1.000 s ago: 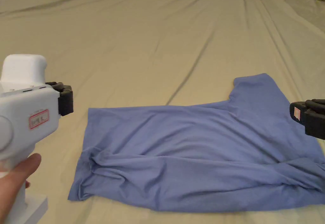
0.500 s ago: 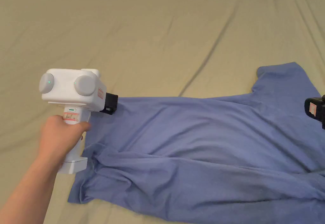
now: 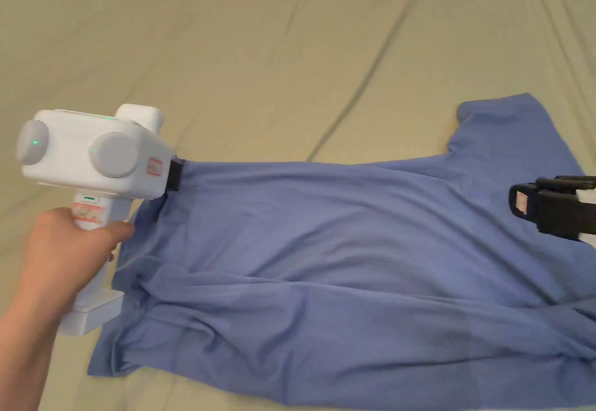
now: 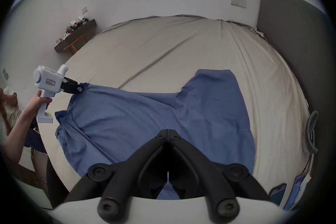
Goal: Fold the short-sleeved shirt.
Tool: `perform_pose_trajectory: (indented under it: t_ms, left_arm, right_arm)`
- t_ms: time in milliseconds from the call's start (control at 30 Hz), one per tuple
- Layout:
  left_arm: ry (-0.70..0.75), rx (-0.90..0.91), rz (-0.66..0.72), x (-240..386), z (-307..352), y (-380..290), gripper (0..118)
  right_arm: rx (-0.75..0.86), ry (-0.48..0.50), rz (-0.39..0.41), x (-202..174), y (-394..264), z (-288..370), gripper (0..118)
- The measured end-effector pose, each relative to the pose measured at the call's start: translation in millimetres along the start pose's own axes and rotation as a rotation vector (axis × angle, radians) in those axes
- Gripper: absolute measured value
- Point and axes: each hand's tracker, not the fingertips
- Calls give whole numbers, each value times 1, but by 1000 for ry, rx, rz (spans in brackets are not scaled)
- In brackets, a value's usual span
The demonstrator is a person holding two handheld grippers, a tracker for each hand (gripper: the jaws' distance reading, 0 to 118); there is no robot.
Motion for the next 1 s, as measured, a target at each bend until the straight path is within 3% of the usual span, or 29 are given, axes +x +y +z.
perform_pose_trajectory:
  t_ms: [33,67,100,167,233,400,567,600,633,667,700,767,867,1000]
  left_arm:
    - [-3,14,2,1,7,-1,1]
    - [-2,30,1,1,15,-1,1]
    - [-5,34,0,1,21,-2,1]
    - [1,67,-4,2,35,0,1]
    - [-1,69,-4,0,39,-2,1]
    - [-5,49,14,0,35,3,1]
    - [-9,19,3,8,27,7,1]
    - [-9,14,1,8,25,7,1]
    - [-10,10,-1,9,24,8,1]
    - [-13,8,-7,10,24,9,1]
    - [-11,8,-11,11,24,10,1]
    - [-5,6,-16,12,23,12,1]
    - [-4,10,-16,13,28,16,1]
    - [-7,43,-23,14,51,18,1]
  right_arm:
    - [1,-4,-17,6,3,1,72]
    - [13,-38,-35,14,7,0,107]
    - [40,-79,-37,22,11,1,118]
    - [91,-158,-57,44,24,0,118]
    - [20,-234,-112,72,42,-15,118]
    - [-184,-257,-205,132,72,-92,118]
    - [-319,-273,-277,154,68,-159,118]
    - [-352,-255,-289,155,65,-166,111]
    - [-369,-242,-294,152,61,-167,91]
    - [-293,-276,-234,146,63,-157,83]
    - [-331,-265,-217,143,66,-157,81]
    - [-347,-247,-177,141,68,-151,64]
    - [-343,-304,-120,138,73,-140,9]
    - [-277,-269,-120,134,73,-112,6]
